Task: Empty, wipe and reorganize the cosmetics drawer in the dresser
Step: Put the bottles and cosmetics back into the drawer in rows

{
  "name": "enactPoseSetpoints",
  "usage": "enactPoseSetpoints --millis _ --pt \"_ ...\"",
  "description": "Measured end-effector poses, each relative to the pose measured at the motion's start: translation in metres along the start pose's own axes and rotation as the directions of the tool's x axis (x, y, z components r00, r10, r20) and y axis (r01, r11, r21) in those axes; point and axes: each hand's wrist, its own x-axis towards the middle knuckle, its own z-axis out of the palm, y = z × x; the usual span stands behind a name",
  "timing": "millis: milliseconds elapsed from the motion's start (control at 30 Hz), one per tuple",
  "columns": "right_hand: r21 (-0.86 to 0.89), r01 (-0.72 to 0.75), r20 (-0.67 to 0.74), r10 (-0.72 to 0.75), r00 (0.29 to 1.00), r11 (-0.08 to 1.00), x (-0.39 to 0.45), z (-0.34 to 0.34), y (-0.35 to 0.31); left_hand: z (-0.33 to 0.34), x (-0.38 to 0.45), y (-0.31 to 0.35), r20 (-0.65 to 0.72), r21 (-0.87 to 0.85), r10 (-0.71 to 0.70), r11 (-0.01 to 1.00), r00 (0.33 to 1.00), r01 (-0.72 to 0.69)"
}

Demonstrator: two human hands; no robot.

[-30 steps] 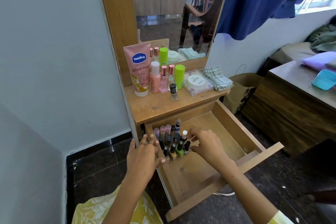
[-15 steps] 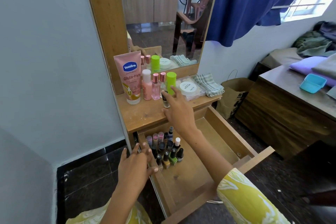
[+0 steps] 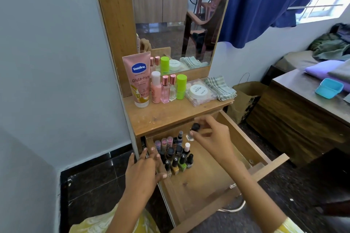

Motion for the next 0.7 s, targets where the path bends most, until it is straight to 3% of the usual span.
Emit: enactPoseSetpoints --millis 133,267,367,700 --pt "-0.111 -0.095 0.076 0.104 0.992 0.989 -0.019 -0.016 0.018 0.0 0.001 0.0 0.033 0.01 0.013 1.0 0.999 -0.013" --pt "-0.286 -0.168 0.262 0.245 0.933 0.943 -0.027 -0.01 0.033 0.0 0.0 0.0 0.039 0.009 0.016 1.0 0.999 -0.016" --pt "-0.332 -0.131 0.336 0.247 0.909 0.934 -0.026 -0.001 0.037 0.001 0.0 0.0 0.035 0.013 0.015 1.0 0.999 -0.015" --pt "-0.367 -0.094 0.394 0.246 0.885 0.926 -0.023 0.013 0.045 0.004 0.001 -0.002 0.023 0.037 0.021 0.999 1.0 -0.022"
